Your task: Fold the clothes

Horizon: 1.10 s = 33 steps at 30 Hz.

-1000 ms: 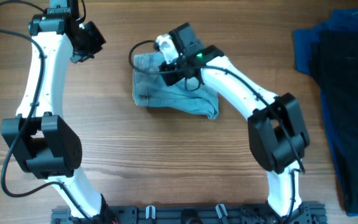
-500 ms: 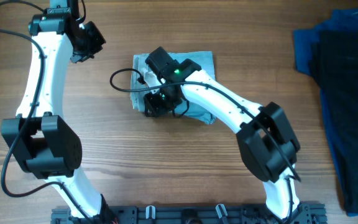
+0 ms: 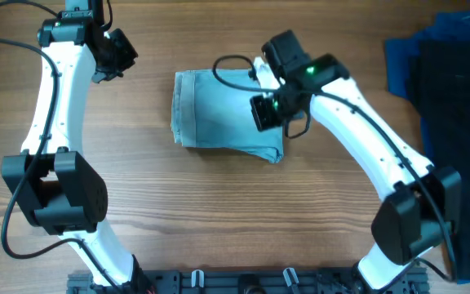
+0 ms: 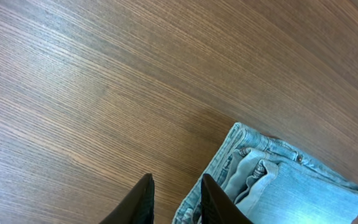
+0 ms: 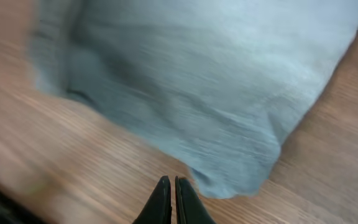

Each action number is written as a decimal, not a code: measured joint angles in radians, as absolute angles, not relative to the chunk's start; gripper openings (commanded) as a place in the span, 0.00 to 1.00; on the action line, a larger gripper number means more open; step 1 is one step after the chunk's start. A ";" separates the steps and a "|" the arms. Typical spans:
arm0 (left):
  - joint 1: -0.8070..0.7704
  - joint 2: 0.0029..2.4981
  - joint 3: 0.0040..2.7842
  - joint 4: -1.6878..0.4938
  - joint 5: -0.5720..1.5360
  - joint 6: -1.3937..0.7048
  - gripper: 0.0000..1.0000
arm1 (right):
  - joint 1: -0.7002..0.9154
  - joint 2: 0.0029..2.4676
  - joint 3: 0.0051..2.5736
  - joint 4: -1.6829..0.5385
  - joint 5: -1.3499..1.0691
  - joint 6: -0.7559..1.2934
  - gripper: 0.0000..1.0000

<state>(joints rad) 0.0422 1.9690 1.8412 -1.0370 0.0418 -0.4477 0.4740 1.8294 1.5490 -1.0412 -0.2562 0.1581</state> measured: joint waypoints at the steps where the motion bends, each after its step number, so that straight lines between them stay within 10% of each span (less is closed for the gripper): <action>1: 0.042 1.969 1.841 -1.039 0.042 -0.447 0.25 | 0.472 1.832 1.500 -1.025 -0.247 0.164 0.04; 12: 0.042 1.969 1.841 -1.048 0.042 -0.447 0.24 | 0.469 1.842 1.083 -0.576 -0.225 0.179 0.04; 33: 0.025 1.969 1.841 -1.070 0.110 -0.450 0.27 | 0.382 1.726 1.240 -0.790 -0.129 0.165 0.04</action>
<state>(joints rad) 0.0254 1.9690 1.8412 -1.0698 0.1104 -0.4503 0.3817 1.7256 1.2396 -0.7902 -0.1291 0.1654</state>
